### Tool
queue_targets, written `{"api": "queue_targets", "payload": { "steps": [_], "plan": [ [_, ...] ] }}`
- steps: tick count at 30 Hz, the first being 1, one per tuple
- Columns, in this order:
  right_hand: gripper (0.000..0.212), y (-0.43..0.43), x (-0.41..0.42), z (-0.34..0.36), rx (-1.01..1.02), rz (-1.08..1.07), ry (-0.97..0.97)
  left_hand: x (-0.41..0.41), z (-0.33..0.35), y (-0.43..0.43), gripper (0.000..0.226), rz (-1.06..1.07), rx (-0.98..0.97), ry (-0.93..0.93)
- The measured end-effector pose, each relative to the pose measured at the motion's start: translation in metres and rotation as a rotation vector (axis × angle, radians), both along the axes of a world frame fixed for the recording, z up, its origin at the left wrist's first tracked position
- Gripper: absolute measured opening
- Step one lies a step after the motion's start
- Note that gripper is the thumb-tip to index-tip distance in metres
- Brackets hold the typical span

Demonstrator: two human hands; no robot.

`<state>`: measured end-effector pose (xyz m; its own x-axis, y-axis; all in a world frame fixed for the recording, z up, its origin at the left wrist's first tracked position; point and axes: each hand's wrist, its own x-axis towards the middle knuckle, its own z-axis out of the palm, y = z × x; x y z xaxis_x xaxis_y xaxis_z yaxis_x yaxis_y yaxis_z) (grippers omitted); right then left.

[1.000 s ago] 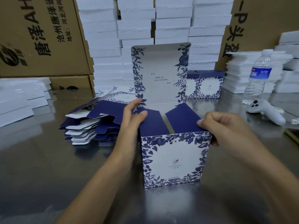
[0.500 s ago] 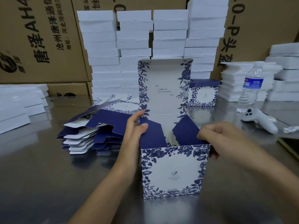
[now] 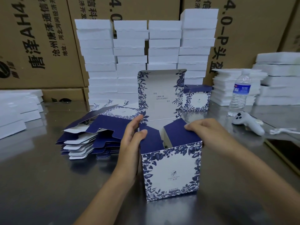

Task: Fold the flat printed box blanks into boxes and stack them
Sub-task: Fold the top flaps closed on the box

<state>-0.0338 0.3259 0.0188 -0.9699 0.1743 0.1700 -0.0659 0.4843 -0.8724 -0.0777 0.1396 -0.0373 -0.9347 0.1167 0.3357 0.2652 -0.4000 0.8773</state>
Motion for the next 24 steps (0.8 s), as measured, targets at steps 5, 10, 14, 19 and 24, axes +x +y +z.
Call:
{"api": "queue_targets", "payload": {
  "steps": [5,10,14,19,24],
  "plan": [
    [0.038,0.005,0.004,0.005,0.303,0.002,0.07,0.003,0.001,0.001,0.038,0.023,-0.032,0.022],
    [0.044,0.006,-0.001,0.008,0.404,0.016,0.056,0.002,0.0,0.0,0.034,-0.005,-0.034,0.018],
    [0.037,0.007,-0.015,0.01,0.335,0.029,-0.02,0.002,0.001,-0.002,0.034,-0.051,0.004,-0.008],
    [0.036,0.005,-0.03,0.01,0.202,0.03,-0.032,0.002,0.0,-0.001,0.034,-0.043,0.02,-0.008],
    [0.045,0.008,-0.033,0.012,0.257,0.054,-0.031,0.0,0.001,0.0,0.036,-0.028,-0.006,0.002]
  ]
}}
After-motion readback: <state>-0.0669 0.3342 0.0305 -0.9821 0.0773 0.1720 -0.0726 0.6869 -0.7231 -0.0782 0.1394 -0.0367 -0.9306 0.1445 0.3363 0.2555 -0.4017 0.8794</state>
